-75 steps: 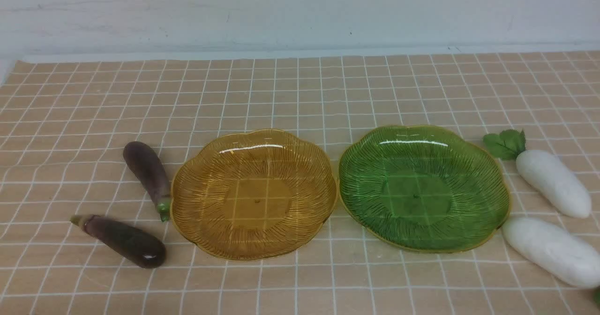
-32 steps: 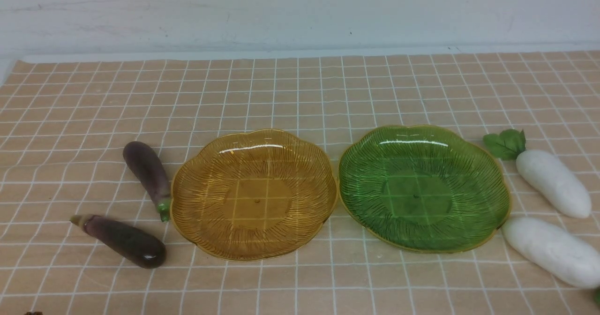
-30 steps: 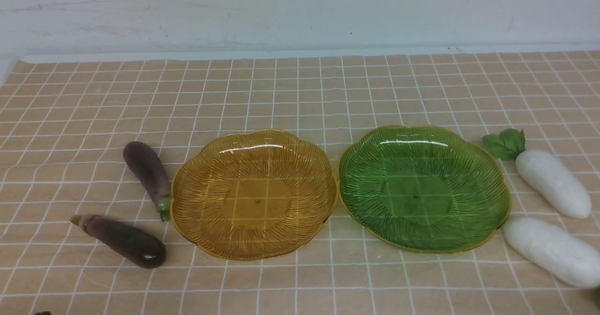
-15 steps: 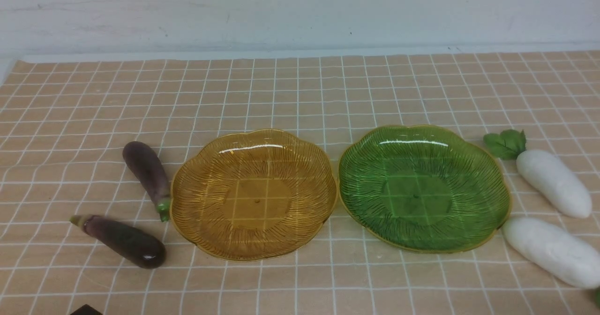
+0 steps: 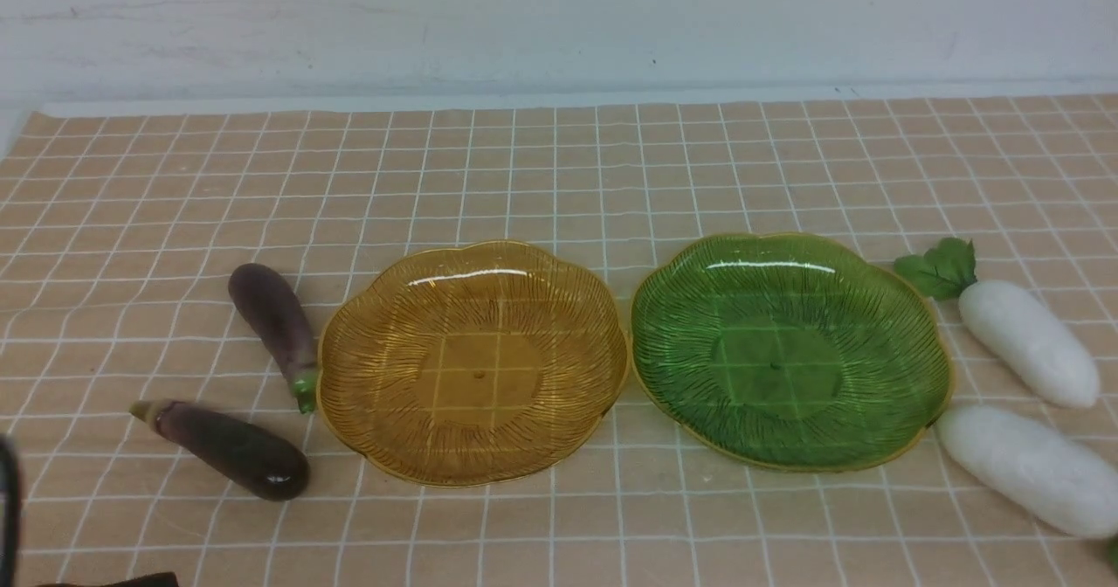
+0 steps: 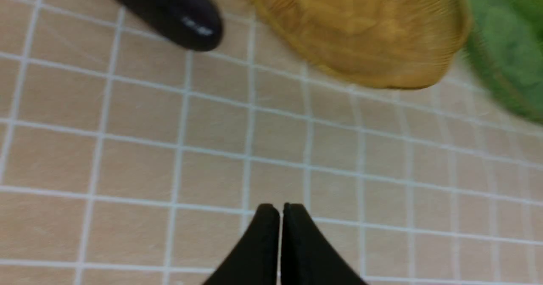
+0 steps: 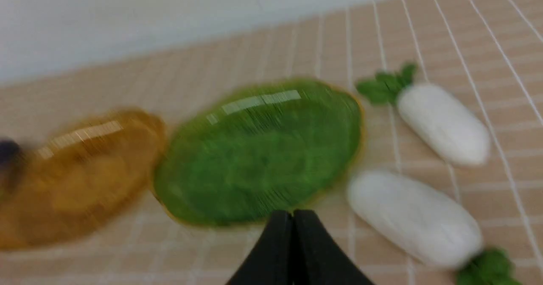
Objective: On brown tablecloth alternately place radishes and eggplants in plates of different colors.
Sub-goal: 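Place the white radish on the plate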
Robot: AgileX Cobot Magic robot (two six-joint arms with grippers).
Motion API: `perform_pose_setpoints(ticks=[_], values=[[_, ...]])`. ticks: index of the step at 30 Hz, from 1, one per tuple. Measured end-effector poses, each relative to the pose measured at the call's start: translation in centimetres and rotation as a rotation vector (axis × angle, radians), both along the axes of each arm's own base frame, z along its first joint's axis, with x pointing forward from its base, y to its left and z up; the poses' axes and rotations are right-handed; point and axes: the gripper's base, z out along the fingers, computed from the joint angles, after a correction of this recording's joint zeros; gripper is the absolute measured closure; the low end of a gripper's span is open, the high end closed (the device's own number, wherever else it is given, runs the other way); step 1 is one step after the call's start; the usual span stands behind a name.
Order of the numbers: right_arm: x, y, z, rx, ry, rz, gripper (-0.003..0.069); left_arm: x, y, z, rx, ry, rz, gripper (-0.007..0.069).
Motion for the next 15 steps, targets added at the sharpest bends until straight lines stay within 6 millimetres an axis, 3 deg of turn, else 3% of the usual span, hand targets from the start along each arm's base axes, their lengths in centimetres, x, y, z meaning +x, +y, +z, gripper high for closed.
perform_pose_setpoints(ticks=[5, 9, 11, 15], values=[[4.3, -0.3, -2.1, -0.091, 0.249, 0.046, 0.0669, 2.2, 0.4, -1.3, 0.096, 0.128, -0.018, 0.0627], [8.1, -0.2, -2.9, -0.114, 0.341, 0.068, 0.0642, 3.2, 0.6, -1.8, 0.133, 0.132, -0.03, 0.062], [10.1, -0.2, -3.1, -0.121, 0.381, 0.076, 0.0601, 3.2, 0.6, -1.8, 0.146, 0.12, -0.041, 0.0609], [15.1, -0.4, -3.9, -0.214, 0.437, 0.159, 0.0423, 3.5, 0.6, -1.6, 0.175, 0.08, -0.063, 0.0557]])
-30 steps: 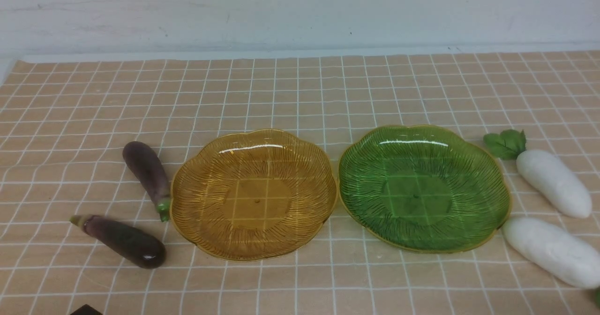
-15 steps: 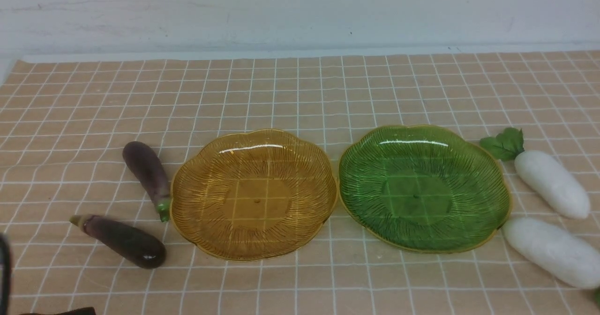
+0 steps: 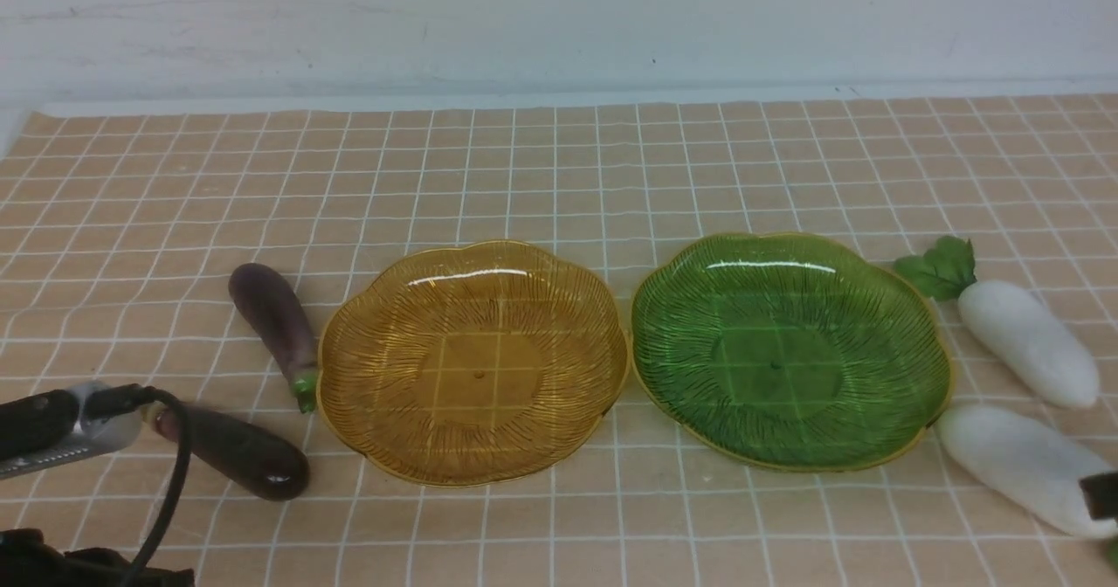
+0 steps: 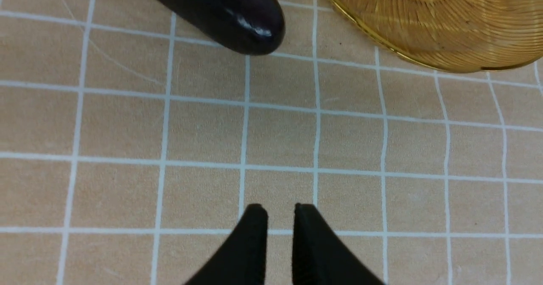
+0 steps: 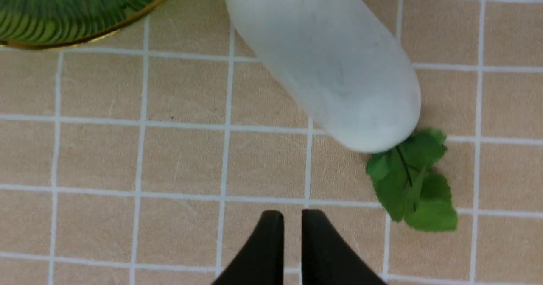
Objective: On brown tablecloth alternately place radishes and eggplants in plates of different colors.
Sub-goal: 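Place the white radish on the plate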
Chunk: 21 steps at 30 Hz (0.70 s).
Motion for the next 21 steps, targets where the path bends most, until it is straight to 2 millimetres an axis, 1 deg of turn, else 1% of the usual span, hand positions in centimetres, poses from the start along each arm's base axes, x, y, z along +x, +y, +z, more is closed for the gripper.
perform_pose_setpoints(ticks=[2, 5, 6, 7, 9, 12, 16, 18, 20, 21], values=[[2.0, -0.1, -0.8, -0.025, 0.034, 0.022, 0.0314, 0.1, 0.0, 0.0, 0.003, -0.009, -0.002, 0.0505], [3.8, -0.2, -2.0, -0.043, 0.077, 0.035, 0.0186, 0.1, 0.0, 0.0, 0.004, -0.01, -0.004, 0.0442], [4.3, -0.2, -2.9, -0.055, 0.106, 0.046, 0.0144, 0.1, 0.0, 0.0, 0.004, -0.01, -0.004, 0.0422], [4.8, -0.4, -3.8, -0.074, 0.139, 0.06, 0.0097, 0.1, 0.0, 0.0, 0.004, -0.01, -0.004, 0.0384], [5.1, -0.5, -5.0, -0.092, 0.182, 0.074, 0.0059, 0.1, 0.0, 0.1, 0.005, -0.012, -0.004, 0.0342], [5.3, -0.6, -6.4, -0.105, 0.228, 0.084, 0.0044, 0.1, 0.0, 0.1, 0.005, -0.013, -0.003, 0.033], [5.5, -0.6, -7.5, -0.106, 0.27, 0.087, 0.0062, 0.1, 0.0, 0.1, 0.005, -0.013, -0.003, 0.0325], [5.5, -0.6, -7.7, -0.107, 0.291, 0.086, 0.0107, 0.1, 0.0, 0.1, 0.005, -0.013, -0.003, 0.0324], [5.5, -0.7, -7.2, -0.11, 0.327, 0.081, 0.0146, 0.1, 0.0, 0.1, 0.005, -0.013, -0.003, 0.0324], [5.6, -0.7, -6.9, -0.112, 0.34, 0.079, 0.0146, 0.1, 0.0, 0.1, 0.005, -0.013, -0.003, 0.0324]])
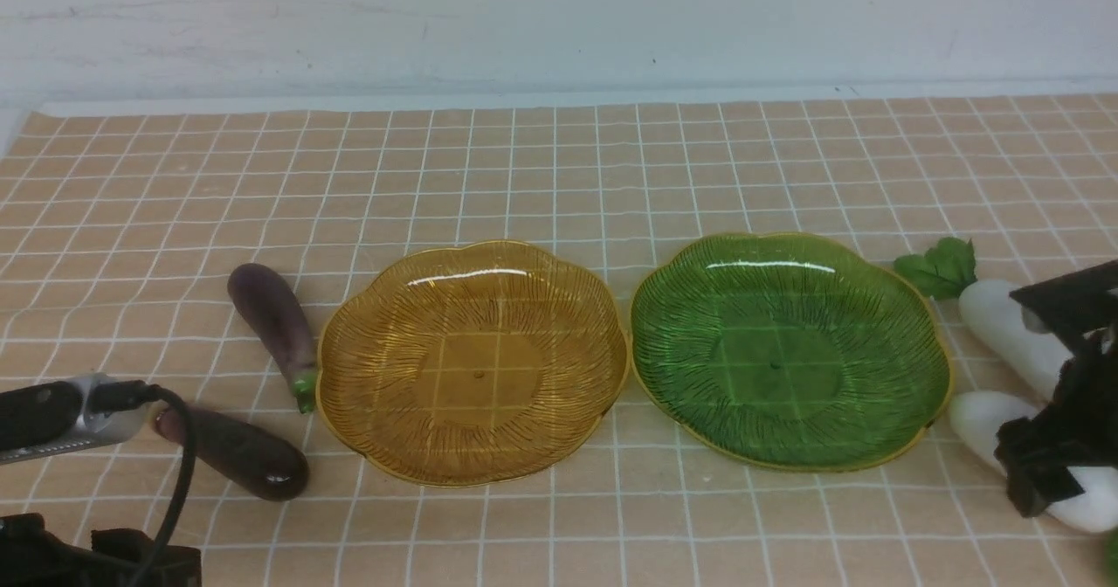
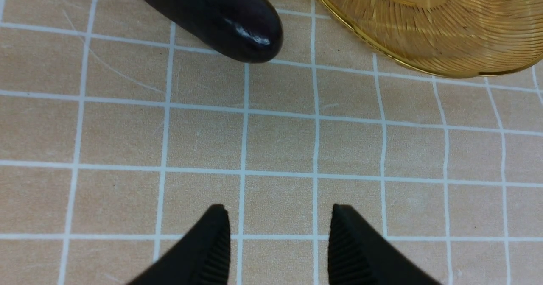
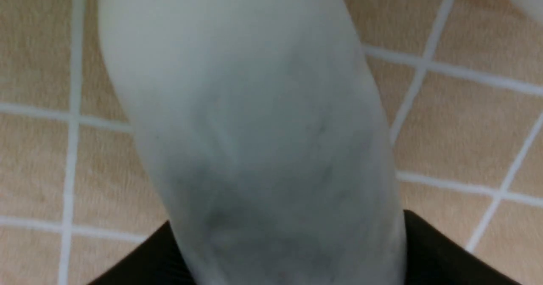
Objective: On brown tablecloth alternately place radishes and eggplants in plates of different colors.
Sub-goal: 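Place the white radish on the plate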
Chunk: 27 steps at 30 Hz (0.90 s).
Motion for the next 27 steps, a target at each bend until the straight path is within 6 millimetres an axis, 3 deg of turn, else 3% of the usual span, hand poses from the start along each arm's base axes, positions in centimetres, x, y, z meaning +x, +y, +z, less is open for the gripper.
perform_pose_setpoints(ticks=[7, 10, 14, 21, 27], values=[[2.2, 0.3, 4.5, 0.022, -0.034, -0.058, 0.0146, 0.0, 0.0, 0.0, 0.001, -0.002, 0.0, 0.0324], [3.0, 1.4, 7.3, 0.145, -0.117, -0.097, 0.0146, 0.0, 0.0, 0.0, 0.001, -0.002, 0.0, 0.0324], [3.7, 3.4, 9.0, 0.283, -0.165, -0.081, 0.0146, 0.0, 0.0, 0.0, 0.001, -0.002, 0.0, 0.0324], [5.2, 7.7, 9.0, 0.379, -0.319, 0.02, 0.0146, 0.0, 0.0, 0.0, 0.001, -0.002, 0.0, 0.0324], [7.0, 9.3, 6.4, 0.344, -0.381, 0.068, 0.0146, 0.0, 0.0, 0.0, 0.001, -0.001, -0.001, 0.0324]])
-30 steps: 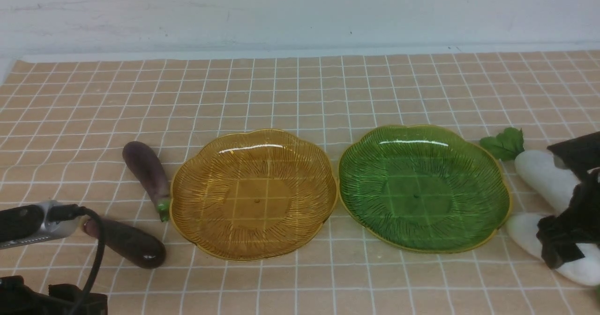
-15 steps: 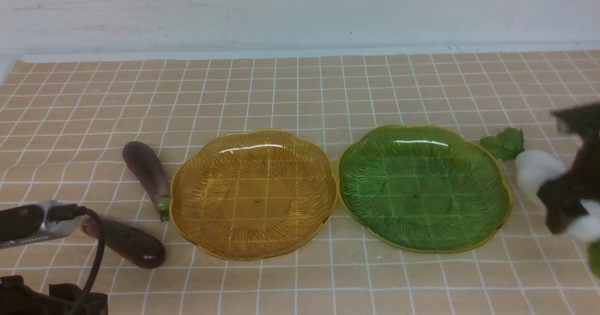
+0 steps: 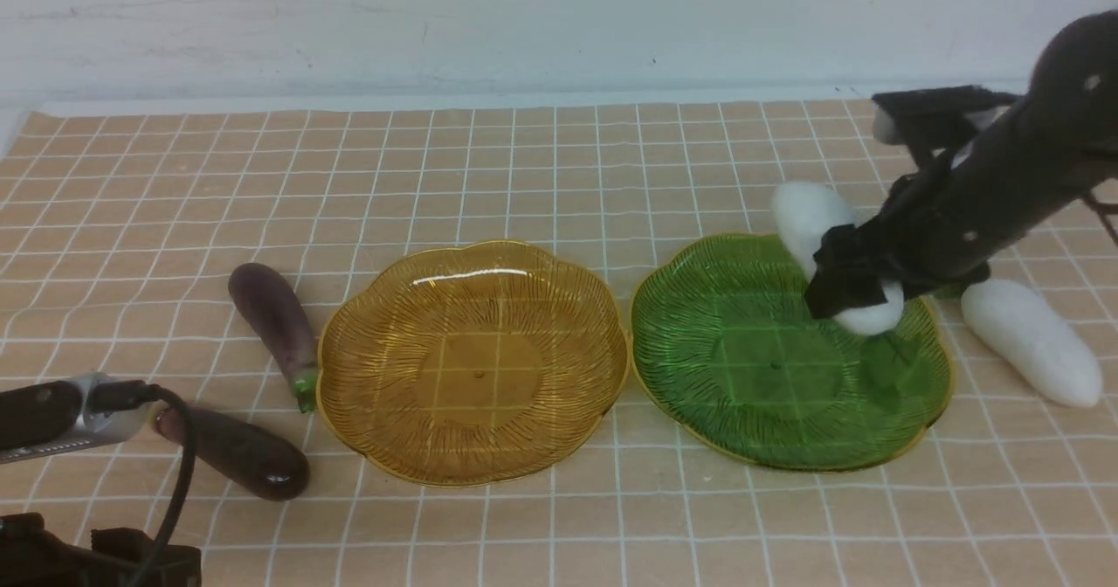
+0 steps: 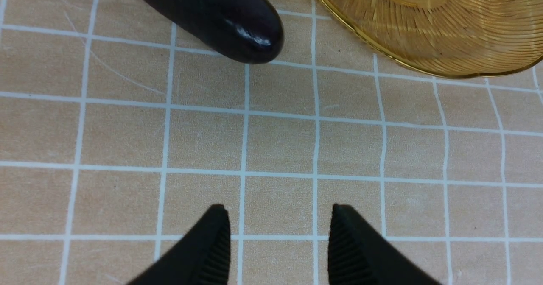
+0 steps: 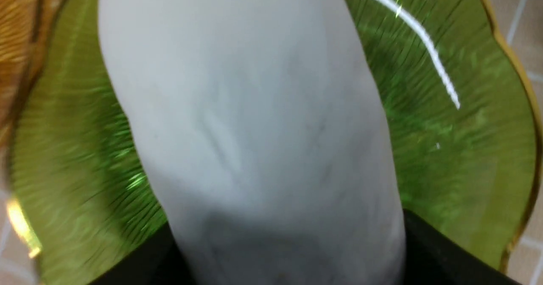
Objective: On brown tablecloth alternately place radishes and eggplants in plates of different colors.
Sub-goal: 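Place the white radish on the plate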
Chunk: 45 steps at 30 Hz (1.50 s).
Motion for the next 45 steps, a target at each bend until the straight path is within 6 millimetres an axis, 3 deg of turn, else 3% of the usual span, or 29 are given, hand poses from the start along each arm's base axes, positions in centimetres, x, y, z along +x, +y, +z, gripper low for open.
perform_pose_setpoints(ticks=[5, 8, 14, 17, 19, 20, 21, 23, 24, 25, 27, 29, 32, 38, 41, 42, 44, 45], values=[[0.9, -0.1, -2.0, -0.027, 0.009, -0.011, 0.0144, -0.1, 0.0, 0.0, 0.0, 0.008, -0.003, 0.0324], [1.0, -0.1, -2.4, -0.031, 0.025, -0.025, 0.0106, -0.1, 0.0, -0.1, 0.0, 0.018, -0.006, 0.0324], [1.7, -0.4, -0.7, -0.093, -0.001, 0.006, 0.0042, -0.3, -0.1, -0.2, -0.001, 0.032, -0.011, 0.0324], [2.2, -1.2, 1.0, -0.158, 0.006, 0.016, 0.0137, -0.3, -0.1, -0.2, -0.001, 0.034, -0.011, 0.0324], [2.5, -2.6, 1.6, -0.209, 0.016, 0.005, 0.0277, -0.3, -0.1, -0.2, -0.001, 0.037, -0.012, 0.0324], [2.5, -3.2, 1.7, -0.22, 0.02, -0.003, 0.0304, -0.3, -0.1, -0.2, -0.001, 0.042, -0.014, 0.0324], [2.6, -4.2, 1.7, -0.245, 0.032, -0.018, 0.0393, -0.4, -0.1, -0.2, -0.001, 0.046, -0.015, 0.0324], [2.7, -5.4, 1.7, -0.267, 0.044, -0.041, 0.0454, -0.4, -0.1, -0.2, -0.001, 0.048, -0.016, 0.0324], [2.8, -7.1, 1.6, -0.286, 0.058, -0.089, 0.0565, -0.4, -0.1, -0.3, -0.001, 0.051, -0.017, 0.0324], [2.9, -8.5, 1.4, -0.284, 0.068, -0.142, 0.061, -0.4, -0.1, -0.3, -0.001, 0.051, -0.017, 0.0324], [3.0, -11.1, 1.3, -0.271, 0.077, -0.245, 0.0658, -0.4, -0.1, -0.3, -0.001, 0.052, -0.017, 0.0324], [3.0, -12.2, 1.3, -0.265, 0.075, -0.287, 0.0662, -0.4, -0.1, -0.3, -0.001, 0.054, -0.017, 0.0324], [2.9, -12.8, 1.3, -0.263, 0.074, -0.304, 0.0645, -0.4, -0.1, -0.3, -0.001, 0.053, -0.019, 0.0324], [3.0, -12.4, 1.3, -0.221, 0.069, -0.283, 0.0514, -0.4, -0.1, -0.3, 0.0, 0.053, -0.019, 0.0324], [3.2, -12.2, 1.4, -0.203, 0.051, -0.269, 0.0344, -0.4, -0.1, -0.3, 0.0, 0.053, -0.019, 0.0324], [3.2, -12.2, 1.4, -0.203, 0.048, -0.268, 0.0333, -0.4, -0.1, -0.3, 0.0, 0.053, -0.019, 0.0324], [3.4, -12.2, 1.4, -0.203, 0.032, -0.267, 0.0196, -0.4, -0.1, -0.3, 0.0, 0.053, -0.019, 0.0324], [3.4, -12.2, 1.4, -0.203, 0.03, -0.267, 0.0186, -0.4, -0.1, -0.3, 0.0, 0.055, -0.019, 0.0324]])
